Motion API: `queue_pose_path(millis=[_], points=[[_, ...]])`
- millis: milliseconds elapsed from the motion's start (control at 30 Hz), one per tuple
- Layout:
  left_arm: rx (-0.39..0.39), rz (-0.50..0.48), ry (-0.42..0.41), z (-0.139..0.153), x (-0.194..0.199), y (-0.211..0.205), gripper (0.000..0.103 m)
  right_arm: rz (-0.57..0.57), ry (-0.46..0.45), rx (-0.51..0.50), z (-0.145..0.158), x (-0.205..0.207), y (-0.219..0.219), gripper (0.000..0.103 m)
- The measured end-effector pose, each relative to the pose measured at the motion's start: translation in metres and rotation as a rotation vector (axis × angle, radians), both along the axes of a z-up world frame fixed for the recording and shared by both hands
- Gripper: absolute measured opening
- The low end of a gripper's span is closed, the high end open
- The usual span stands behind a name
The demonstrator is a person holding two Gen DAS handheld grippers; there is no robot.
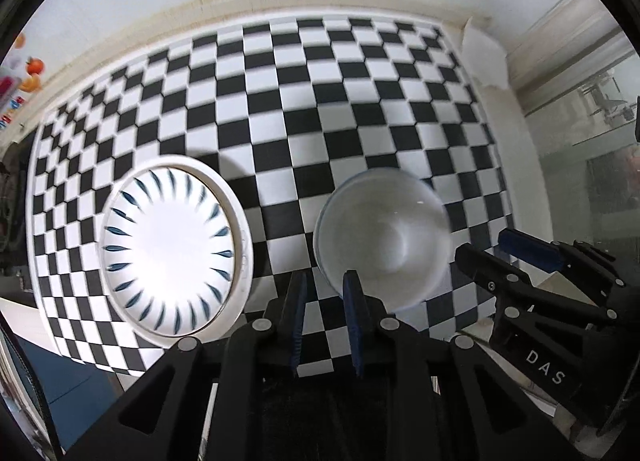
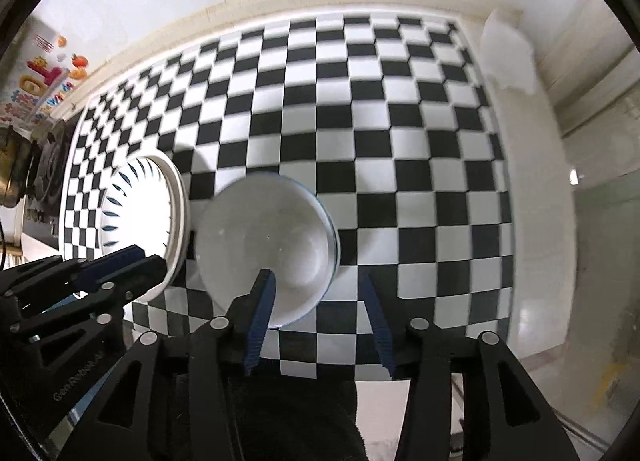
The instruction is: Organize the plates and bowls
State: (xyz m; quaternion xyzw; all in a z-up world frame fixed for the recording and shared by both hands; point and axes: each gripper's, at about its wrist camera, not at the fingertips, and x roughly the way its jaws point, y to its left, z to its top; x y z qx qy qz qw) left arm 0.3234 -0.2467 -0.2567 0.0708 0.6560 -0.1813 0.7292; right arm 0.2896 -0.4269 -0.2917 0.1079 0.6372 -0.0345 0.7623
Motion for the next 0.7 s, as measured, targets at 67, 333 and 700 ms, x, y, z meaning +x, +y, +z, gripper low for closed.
queue_pose_path(millis=[67, 333, 700], points=[[-0.012, 0.0, -0.028, 0.017, -0.007, 0.004, 0.019, -0.006, -0.033, -0.009, 0.016, -0.008, 0.002, 0.051], [-0.027, -0.009, -0.135, 0.058, -0.026, 0.011, 0.02, -0.013, -0.123, -0.04, 0.069, -0.04, 0.013, 0.054], [-0.054, 0.004, -0.135, 0.055, -0.027, 0.013, 0.03, -0.055, -0.134, 0.022, 0.067, -0.05, 0.001, 0.076]])
